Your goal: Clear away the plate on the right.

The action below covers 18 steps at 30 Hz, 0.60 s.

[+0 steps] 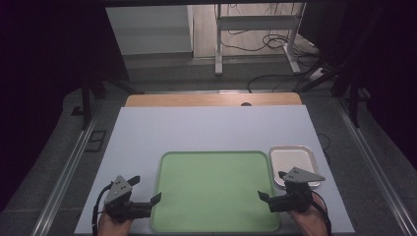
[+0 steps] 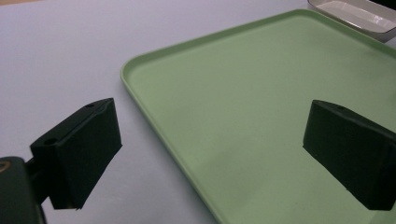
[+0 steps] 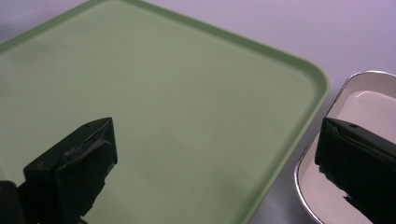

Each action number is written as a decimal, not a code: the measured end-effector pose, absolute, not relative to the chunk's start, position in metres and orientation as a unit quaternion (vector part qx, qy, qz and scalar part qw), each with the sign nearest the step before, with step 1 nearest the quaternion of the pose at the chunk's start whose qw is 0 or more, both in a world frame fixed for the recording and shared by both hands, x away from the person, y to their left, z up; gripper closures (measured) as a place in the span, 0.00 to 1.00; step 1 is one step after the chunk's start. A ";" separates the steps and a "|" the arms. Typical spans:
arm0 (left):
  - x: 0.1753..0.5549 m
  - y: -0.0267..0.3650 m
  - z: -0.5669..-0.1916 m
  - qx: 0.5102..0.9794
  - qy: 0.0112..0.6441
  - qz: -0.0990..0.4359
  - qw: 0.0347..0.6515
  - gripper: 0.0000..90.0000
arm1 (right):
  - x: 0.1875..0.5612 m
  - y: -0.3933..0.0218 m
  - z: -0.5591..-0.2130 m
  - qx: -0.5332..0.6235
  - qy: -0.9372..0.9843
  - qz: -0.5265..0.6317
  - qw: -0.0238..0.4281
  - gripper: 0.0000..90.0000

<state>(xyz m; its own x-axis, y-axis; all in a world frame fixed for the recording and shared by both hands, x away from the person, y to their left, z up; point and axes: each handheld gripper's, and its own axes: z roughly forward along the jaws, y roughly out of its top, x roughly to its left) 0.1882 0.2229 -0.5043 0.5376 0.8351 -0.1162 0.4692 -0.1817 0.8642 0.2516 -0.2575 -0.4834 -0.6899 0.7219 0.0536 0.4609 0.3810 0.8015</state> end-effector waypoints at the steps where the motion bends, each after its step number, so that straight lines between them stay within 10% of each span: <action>1: 0.188 0.223 -0.504 0.744 0.437 0.197 0.465 0.04 | 0.252 -0.258 -0.483 0.362 0.816 0.422 0.155 0.00; 18: 0.189 0.222 -0.507 0.751 0.437 0.188 0.458 0.04 | 0.271 -0.269 -0.479 0.409 0.796 0.415 0.163 0.00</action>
<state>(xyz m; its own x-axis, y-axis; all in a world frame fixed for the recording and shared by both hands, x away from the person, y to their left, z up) 0.1886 0.2225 -0.5072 0.5476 0.8285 -0.1174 0.4829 -0.1984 0.8529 0.2708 -0.2686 -0.4794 -0.6123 0.7865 0.0806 0.5169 0.3211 0.7935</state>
